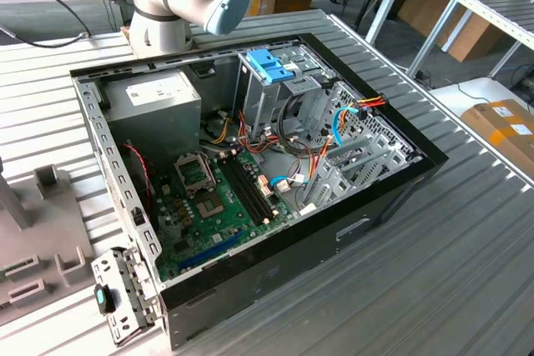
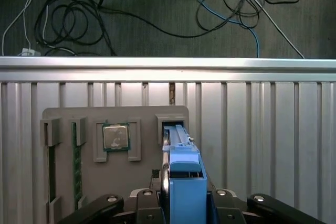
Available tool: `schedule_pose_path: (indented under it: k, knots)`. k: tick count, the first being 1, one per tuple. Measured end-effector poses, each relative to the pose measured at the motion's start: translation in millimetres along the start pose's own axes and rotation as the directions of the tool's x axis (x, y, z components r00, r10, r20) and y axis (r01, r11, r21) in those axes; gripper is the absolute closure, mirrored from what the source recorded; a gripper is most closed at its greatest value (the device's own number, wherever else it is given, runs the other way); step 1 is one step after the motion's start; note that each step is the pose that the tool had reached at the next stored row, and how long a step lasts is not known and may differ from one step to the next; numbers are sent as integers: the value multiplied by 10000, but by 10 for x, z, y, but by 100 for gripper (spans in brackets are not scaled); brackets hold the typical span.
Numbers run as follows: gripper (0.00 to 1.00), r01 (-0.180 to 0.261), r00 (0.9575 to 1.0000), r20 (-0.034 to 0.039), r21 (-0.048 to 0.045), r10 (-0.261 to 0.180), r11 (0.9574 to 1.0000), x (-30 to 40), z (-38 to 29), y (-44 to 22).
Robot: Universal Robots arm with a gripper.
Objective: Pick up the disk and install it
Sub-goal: 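Pick up the disk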
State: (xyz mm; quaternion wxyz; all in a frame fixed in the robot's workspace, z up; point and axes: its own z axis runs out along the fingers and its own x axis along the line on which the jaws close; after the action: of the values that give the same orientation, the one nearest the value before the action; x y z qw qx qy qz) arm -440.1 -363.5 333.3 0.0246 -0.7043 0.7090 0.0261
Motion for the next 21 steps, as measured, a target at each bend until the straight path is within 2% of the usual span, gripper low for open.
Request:
schedule_pose_path:
  k: [4,7,12,21]
  knots:
    - [63,0,10000,0,0,0,10000,-6,-81,-2]
    - [63,0,10000,1,1,0,10000,-12,-171,-5]
    - [63,0,10000,0,0,0,10000,-17,-232,-6]
    - [63,0,10000,0,0,0,10000,-21,-292,-6]
